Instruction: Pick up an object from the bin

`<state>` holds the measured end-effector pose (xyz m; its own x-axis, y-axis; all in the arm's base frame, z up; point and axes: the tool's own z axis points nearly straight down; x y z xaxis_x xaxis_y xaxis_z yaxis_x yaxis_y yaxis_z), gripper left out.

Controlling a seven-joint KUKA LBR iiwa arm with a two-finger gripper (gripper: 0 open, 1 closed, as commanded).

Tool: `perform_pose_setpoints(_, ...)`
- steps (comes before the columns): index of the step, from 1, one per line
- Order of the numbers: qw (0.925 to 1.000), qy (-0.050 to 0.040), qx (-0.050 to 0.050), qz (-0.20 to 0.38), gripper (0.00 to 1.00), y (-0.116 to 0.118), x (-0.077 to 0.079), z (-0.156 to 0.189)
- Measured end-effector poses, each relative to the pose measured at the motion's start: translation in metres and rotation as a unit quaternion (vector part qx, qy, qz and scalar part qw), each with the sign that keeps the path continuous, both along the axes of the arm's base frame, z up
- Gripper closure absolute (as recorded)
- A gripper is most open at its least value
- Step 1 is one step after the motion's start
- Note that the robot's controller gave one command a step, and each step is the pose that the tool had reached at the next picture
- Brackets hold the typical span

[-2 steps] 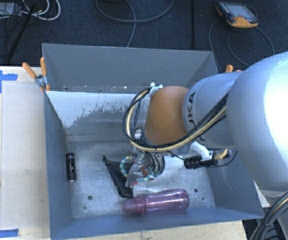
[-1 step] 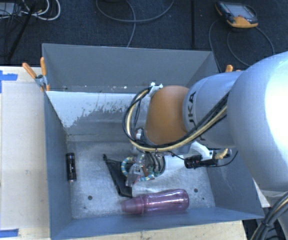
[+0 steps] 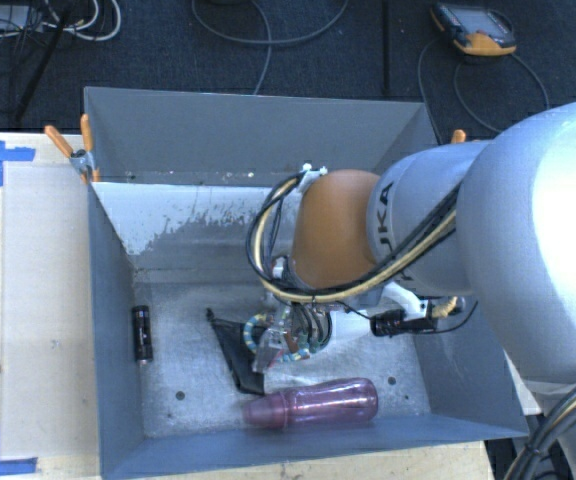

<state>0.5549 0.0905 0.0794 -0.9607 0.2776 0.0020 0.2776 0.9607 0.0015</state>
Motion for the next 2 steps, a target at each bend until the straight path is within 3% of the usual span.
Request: perform_pose_setpoints(2, 1.0, 0.0011, -0.001, 0.0, 1.0, -0.0008, -0.0007, 0.012)
